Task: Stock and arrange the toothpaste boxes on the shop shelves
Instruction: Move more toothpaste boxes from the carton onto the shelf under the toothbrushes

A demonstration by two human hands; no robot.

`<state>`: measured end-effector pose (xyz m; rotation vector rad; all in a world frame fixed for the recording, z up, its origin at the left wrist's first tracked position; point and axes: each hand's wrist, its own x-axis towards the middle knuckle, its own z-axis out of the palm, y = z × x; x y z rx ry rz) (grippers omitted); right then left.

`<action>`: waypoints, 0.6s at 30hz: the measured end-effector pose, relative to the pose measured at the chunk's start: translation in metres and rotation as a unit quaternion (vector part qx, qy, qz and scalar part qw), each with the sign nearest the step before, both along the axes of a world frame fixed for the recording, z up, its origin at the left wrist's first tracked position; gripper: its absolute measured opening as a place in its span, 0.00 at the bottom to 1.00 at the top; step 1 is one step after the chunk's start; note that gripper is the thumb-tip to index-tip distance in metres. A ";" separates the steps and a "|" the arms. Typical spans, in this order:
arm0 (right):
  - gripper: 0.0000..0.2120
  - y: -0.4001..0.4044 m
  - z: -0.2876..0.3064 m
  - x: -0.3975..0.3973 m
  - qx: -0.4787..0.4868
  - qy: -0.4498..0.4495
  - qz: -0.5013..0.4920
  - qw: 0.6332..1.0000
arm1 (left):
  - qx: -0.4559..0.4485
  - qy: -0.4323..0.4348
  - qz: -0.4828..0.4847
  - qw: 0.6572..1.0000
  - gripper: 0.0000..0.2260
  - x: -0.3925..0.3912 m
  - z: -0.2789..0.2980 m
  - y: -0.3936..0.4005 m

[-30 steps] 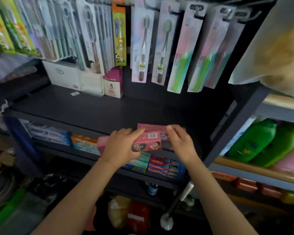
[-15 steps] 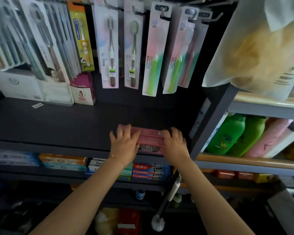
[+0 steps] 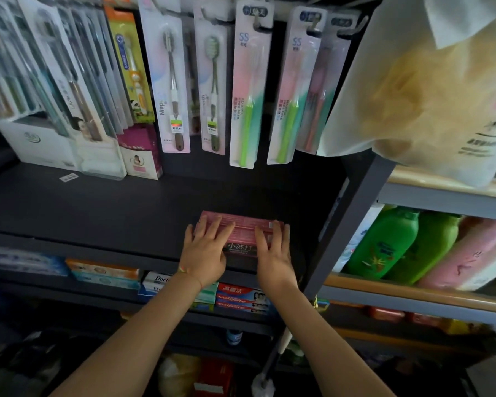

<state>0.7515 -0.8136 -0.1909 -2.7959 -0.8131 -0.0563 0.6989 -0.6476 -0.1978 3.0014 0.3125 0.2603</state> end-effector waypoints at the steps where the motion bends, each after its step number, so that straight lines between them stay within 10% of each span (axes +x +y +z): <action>1: 0.40 -0.001 0.000 -0.001 0.016 0.004 -0.001 1.000 | 0.008 0.002 0.001 1.000 0.33 0.001 0.002 -0.002; 9: 0.17 -0.039 -0.017 -0.031 0.242 -0.142 0.186 0.942 | -0.041 -0.173 0.085 0.980 0.25 -0.034 0.015 -0.052; 12: 0.09 -0.066 -0.023 -0.052 0.252 -0.064 0.249 0.933 | -0.089 -0.224 0.127 0.962 0.10 -0.060 0.011 -0.090; 18: 0.09 -0.142 -0.059 -0.073 0.170 0.224 0.246 0.927 | -0.177 0.010 0.077 0.981 0.08 -0.101 -0.002 -0.164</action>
